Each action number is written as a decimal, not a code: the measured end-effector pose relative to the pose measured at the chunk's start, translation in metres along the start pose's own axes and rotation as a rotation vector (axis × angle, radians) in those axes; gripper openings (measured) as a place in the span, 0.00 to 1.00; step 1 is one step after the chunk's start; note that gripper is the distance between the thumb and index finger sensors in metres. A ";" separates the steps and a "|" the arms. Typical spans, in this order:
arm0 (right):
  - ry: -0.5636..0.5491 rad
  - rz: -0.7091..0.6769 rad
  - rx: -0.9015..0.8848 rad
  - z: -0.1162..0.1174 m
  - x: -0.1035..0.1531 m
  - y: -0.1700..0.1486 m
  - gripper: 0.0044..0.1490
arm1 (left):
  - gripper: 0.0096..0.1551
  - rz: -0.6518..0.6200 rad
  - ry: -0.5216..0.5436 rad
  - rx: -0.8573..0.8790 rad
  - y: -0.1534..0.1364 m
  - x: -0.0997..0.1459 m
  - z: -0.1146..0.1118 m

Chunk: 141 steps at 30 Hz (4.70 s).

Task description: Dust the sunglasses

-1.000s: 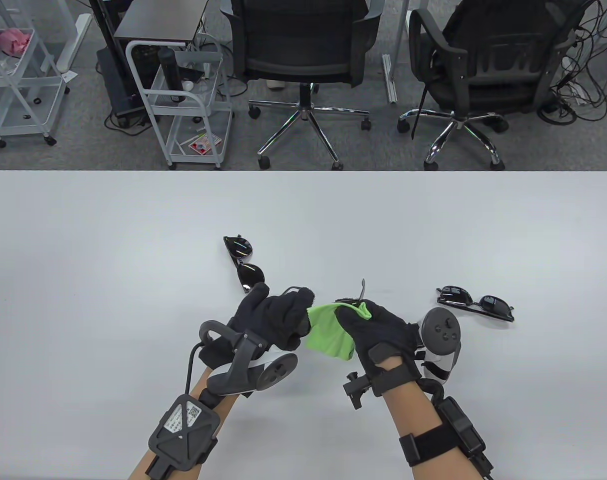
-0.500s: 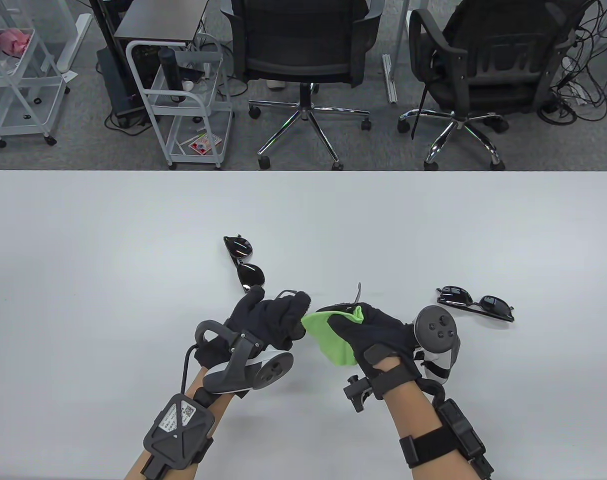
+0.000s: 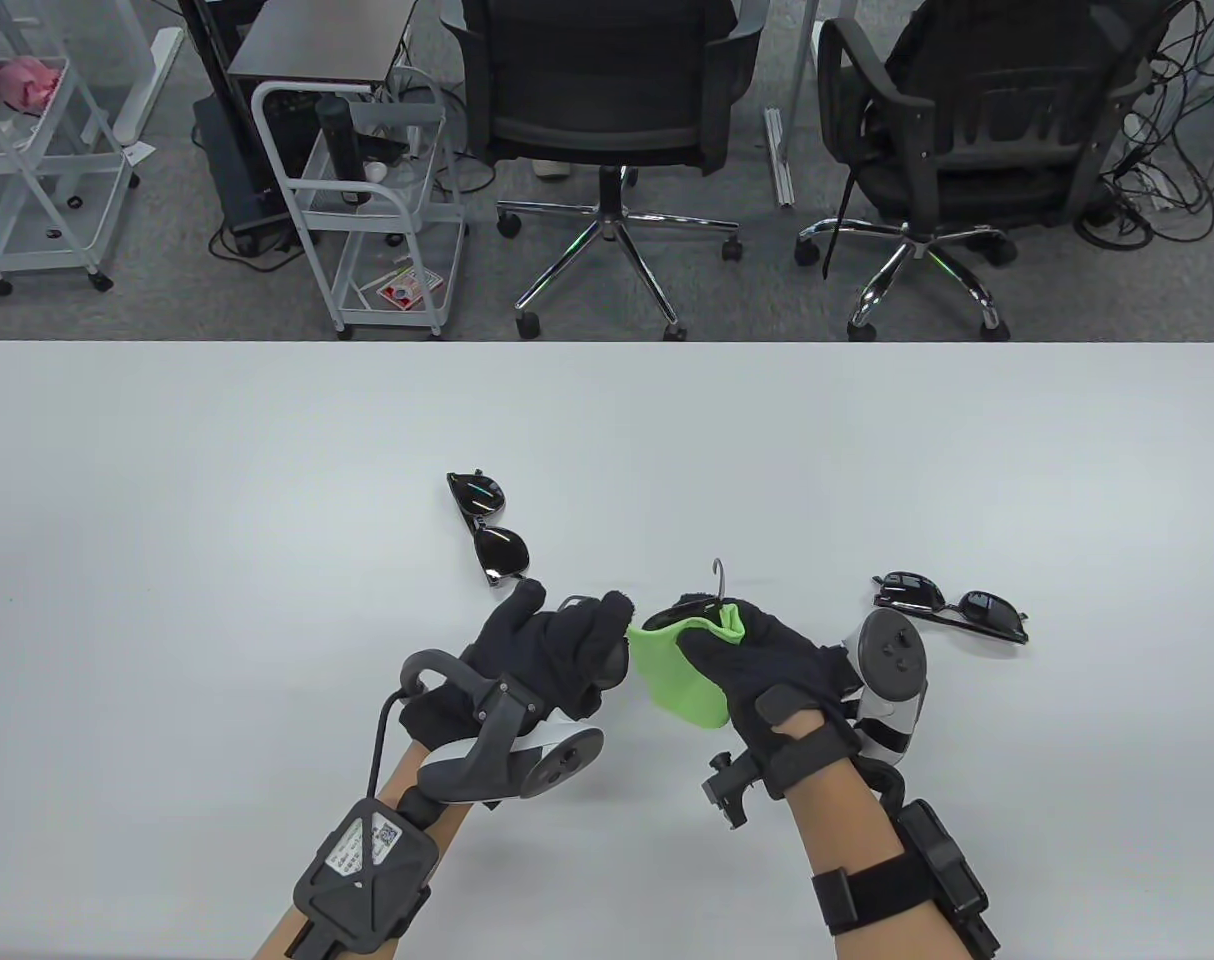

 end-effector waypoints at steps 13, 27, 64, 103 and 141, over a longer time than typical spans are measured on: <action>0.106 0.021 -0.069 0.008 -0.001 -0.006 0.29 | 0.60 -0.006 0.009 -0.022 -0.001 0.001 0.002; 0.228 -0.159 -0.040 0.001 -0.002 0.013 0.31 | 0.60 -0.015 0.103 0.019 -0.003 0.003 0.019; 0.195 0.011 0.139 0.057 0.003 -0.005 0.26 | 0.61 0.025 0.124 0.070 0.007 0.004 0.031; 0.233 -0.004 0.214 0.057 -0.001 0.000 0.27 | 0.61 0.072 0.083 0.202 0.001 0.002 0.027; 0.051 0.016 0.285 0.053 0.009 0.000 0.26 | 0.63 0.078 0.136 0.057 0.017 0.003 0.028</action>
Point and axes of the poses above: the tracker on the back of each hand, its own y axis roughly to the thumb side, its own x axis roughly from the fingertips to the wrist, z = x × y, the point moved 4 cm from there along -x, roughly from the wrist to the fingertips, and after that the axes turned 10 degrees about z, right-handed, at the moved point
